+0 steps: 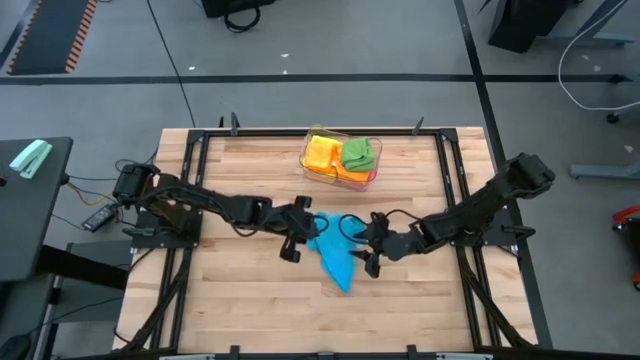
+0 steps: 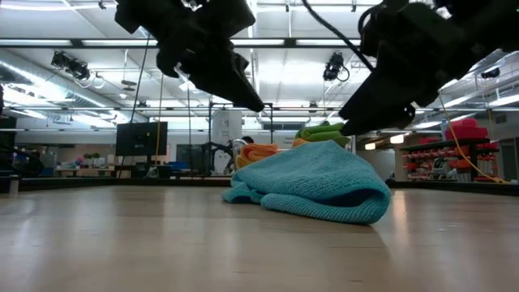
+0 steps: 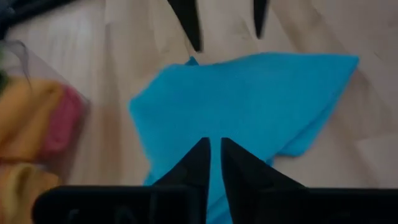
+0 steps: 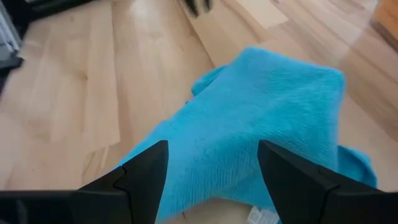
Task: Fold microfiber towels
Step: Fold the blue microfiber cloth
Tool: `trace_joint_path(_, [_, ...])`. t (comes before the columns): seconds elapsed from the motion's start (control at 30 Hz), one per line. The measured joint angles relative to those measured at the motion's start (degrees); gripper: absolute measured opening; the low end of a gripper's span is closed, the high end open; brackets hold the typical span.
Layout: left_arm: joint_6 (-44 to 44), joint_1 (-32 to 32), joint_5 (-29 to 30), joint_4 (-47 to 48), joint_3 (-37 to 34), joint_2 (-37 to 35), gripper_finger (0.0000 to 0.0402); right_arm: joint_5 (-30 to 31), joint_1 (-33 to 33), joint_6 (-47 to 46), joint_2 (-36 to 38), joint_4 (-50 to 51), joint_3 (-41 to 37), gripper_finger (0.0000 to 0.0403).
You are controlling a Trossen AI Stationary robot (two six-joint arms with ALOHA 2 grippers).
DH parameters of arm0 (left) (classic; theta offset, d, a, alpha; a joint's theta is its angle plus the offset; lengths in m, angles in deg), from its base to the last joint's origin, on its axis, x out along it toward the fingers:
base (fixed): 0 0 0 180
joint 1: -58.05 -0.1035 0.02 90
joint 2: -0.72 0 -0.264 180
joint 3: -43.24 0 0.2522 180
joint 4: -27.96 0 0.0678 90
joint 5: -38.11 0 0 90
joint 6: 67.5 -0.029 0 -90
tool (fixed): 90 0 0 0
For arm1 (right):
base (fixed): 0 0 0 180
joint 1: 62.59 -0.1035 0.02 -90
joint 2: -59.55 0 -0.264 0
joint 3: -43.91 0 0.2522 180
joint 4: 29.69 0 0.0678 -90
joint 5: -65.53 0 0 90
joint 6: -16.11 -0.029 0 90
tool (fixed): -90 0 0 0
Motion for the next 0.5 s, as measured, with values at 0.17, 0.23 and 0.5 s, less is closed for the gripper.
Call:
trace_joint_path(0.17, [-8.02, -0.98, 0.31, -0.45, 0.01, 0.0, 0.0076, -0.02, -0.4, 0.38, -5.55, -0.08, 3.91, 0.0257])
trace_joint_path(0.23, [-9.01, -1.01, 0.47, -0.13, 0.01, 0.0, 0.0083, -0.04, -0.42, 0.55, -7.81, 0.07, 6.02, 0.0257])
trace_joint_path(0.5, [-6.48, -0.79, 0.43, 8.17, 0.1, -3.0, 0.006, -0.61, -0.39, 6.11, -14.54, 6.77, 15.47, 0.0257])
